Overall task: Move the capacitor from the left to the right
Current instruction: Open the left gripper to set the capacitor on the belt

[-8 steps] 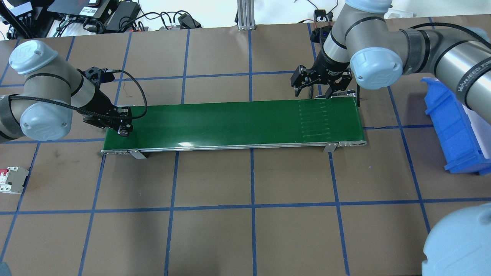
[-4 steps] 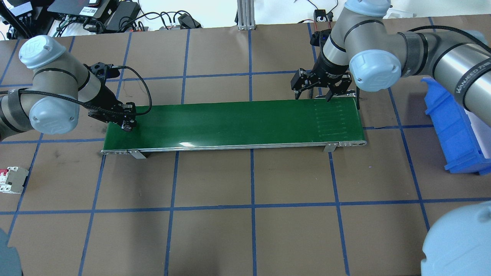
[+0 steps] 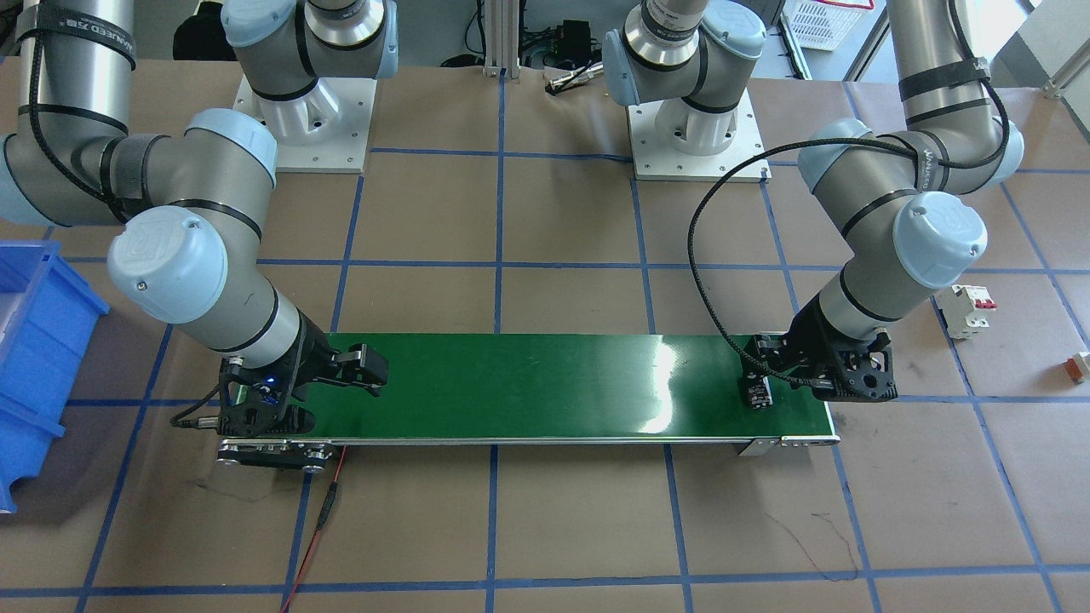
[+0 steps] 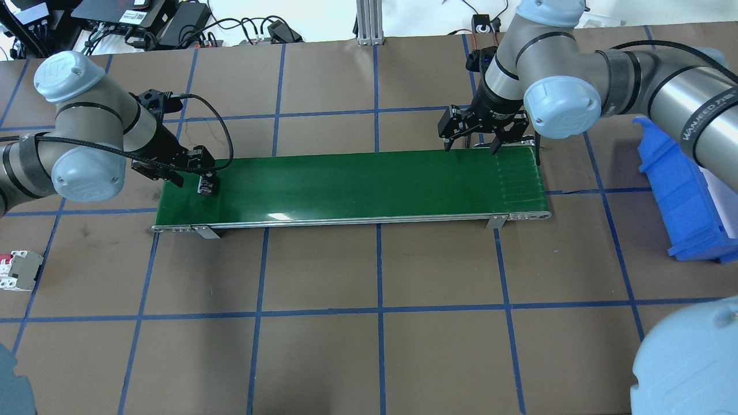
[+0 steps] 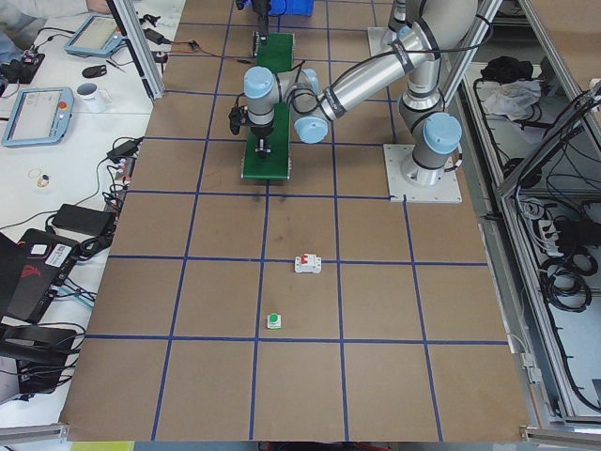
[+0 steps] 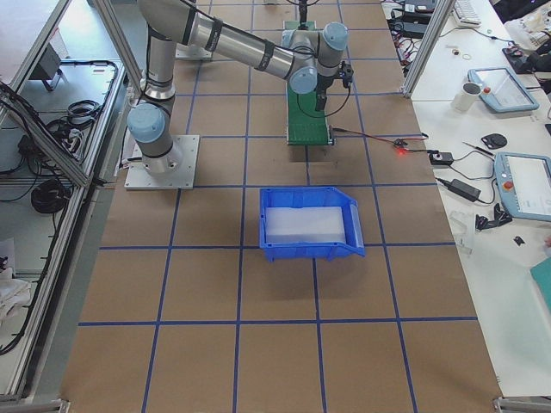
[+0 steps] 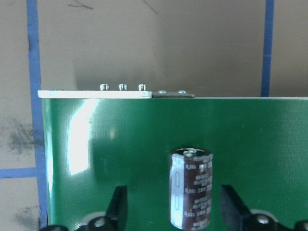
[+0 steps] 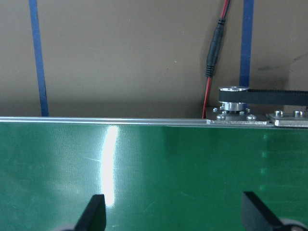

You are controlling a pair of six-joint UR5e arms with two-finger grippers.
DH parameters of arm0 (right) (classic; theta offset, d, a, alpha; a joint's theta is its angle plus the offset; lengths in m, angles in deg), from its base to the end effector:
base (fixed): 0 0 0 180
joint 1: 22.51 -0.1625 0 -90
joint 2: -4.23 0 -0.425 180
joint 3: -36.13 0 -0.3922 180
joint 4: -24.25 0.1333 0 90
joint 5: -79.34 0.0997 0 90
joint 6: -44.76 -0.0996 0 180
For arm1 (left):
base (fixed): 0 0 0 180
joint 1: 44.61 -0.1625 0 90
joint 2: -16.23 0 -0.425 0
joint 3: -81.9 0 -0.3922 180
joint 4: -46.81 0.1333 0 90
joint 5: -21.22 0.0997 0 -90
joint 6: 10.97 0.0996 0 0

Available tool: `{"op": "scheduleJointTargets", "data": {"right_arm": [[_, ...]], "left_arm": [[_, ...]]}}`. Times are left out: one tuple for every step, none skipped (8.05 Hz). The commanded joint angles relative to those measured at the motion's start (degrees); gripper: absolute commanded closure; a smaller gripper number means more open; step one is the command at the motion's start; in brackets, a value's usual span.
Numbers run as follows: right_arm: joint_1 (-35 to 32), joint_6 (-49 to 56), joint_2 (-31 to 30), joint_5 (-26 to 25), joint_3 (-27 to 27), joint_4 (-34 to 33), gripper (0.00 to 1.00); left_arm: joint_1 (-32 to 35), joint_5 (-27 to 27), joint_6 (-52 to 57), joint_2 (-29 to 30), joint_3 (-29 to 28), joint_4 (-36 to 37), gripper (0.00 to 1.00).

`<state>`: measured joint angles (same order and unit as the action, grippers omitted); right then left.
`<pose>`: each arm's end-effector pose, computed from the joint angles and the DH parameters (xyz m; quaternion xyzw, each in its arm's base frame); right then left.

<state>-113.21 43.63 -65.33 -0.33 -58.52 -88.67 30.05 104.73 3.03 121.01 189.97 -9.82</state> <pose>0.1585 -0.5976 0.2927 0.0054 0.9957 0.0203 0.0897 0.0031 -0.5576 0.2626 0.0114 -0.9983 0.0187 0.0536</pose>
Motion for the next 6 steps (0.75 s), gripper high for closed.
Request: {"op": "scheduleJointTargets", "data": {"right_arm": [[0.0, 0.2, 0.0, -0.6, 0.0, -0.1, 0.0], [0.0, 0.3, 0.0, -0.5, 0.0, -0.1, 0.0], [0.0, 0.2, 0.0, -0.6, 0.0, -0.1, 0.0], [0.0, 0.0, 0.0, -0.6, 0.0, 0.0, 0.0], [0.0, -0.4, 0.0, -0.5, -0.1, -0.2, 0.0], [0.0, -0.4, 0.0, 0.4, -0.1, 0.0, 0.0]], "left_arm": [[4.0, 0.9, -5.9, -2.1, -0.2, -3.6, 0.0], [5.5, 3.4, -10.8, -4.3, -1.4, -8.7, 0.0], [6.1, 7.6, -13.8, -7.0, -3.4, -14.9, 0.0], [6.5, 8.4, -15.2, -8.9, -6.3, -19.8, 0.0], [7.7, 8.2, -16.4, -10.3, -9.6, -21.1, 0.0], [10.6, 8.3, -17.3, -11.5, -13.8, -22.1, 0.0]]}}
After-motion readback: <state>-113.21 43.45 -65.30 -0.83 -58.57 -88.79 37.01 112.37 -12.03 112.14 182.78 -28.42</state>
